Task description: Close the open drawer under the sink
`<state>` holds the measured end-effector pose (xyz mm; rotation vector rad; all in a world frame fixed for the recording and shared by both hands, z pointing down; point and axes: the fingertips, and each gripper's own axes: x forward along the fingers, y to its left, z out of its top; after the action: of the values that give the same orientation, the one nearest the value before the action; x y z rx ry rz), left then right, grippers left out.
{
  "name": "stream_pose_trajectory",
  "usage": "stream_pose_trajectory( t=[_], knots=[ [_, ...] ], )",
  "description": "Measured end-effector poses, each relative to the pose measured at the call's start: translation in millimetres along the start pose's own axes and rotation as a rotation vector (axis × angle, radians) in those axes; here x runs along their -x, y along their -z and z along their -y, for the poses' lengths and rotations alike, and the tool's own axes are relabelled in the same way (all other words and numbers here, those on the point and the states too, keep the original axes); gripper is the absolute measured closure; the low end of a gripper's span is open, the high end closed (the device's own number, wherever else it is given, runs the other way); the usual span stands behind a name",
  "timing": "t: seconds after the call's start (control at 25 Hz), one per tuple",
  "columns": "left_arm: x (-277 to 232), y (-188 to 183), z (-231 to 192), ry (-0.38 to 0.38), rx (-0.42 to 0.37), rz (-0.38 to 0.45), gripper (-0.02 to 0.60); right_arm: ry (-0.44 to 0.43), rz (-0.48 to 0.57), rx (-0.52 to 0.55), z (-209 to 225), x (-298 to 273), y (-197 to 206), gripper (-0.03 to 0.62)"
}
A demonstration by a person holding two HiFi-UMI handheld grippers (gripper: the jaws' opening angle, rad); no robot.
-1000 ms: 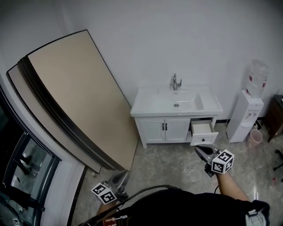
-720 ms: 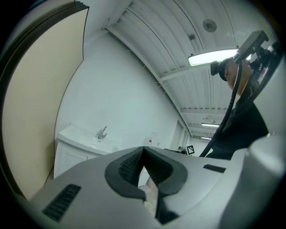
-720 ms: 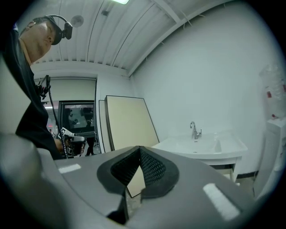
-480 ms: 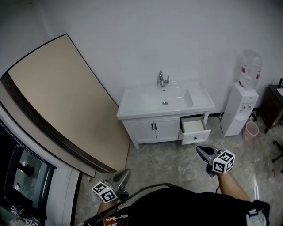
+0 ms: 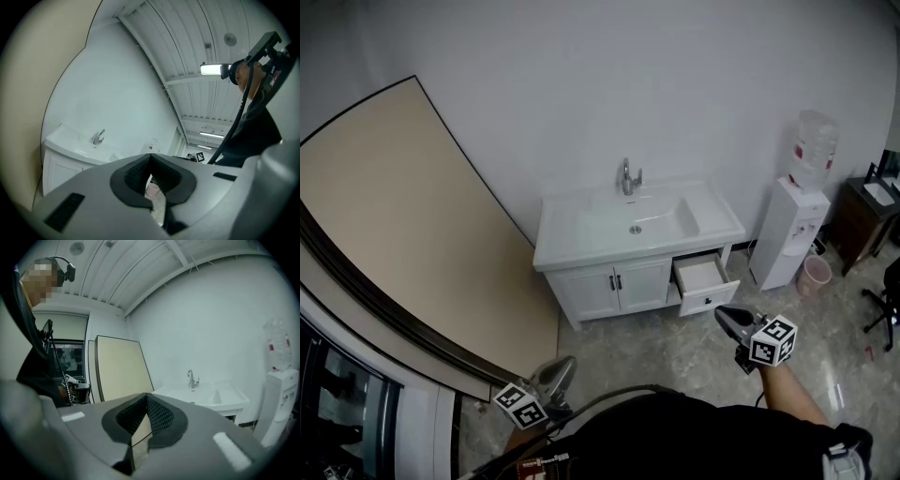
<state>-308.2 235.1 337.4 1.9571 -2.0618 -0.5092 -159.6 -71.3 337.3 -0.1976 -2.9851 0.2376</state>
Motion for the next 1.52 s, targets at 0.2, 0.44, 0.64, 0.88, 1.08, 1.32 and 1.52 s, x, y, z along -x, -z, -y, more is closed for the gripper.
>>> stream_pose_trajectory(
  t=[0.2, 0.44, 0.64, 0.88, 1.08, 1.32, 1.52],
  knots=[
    [17, -38, -53, 0.033, -0.014, -0.007, 0.581, 0.022, 0.020, 0.003, -24, -58, -19, 0.592],
    [42, -62, -107, 0.040, -0.004, -0.007, 0.581, 0.016, 0.001, 0.023, -52, -122, -25, 0.592],
    [63, -77, -149, 0.039, 0.007, -0.009, 0.581, 0.042, 0.002, 0.018, -62, -161, -32, 0.592],
    [71, -92, -179, 0.027, 0.020, 0.006, 0.581, 0.018, -0.018, 0.034, -72, -195, -37, 0.592],
    [63, -88, -194, 0.006, 0.025, 0.009, 0.581, 0.015, -0.019, 0.022, -49, -211, -36, 0.592],
    [32, -92, -218, -0.043, 0.006, 0.029, 0.581, -0.050, -0.020, 0.028, -8, -244, -38, 0.592],
    [-31, -98, -214, -0.072, 0.007, 0.046, 0.581, -0.095, -0.014, 0.049, 52, -255, -57, 0.592]
  ],
)
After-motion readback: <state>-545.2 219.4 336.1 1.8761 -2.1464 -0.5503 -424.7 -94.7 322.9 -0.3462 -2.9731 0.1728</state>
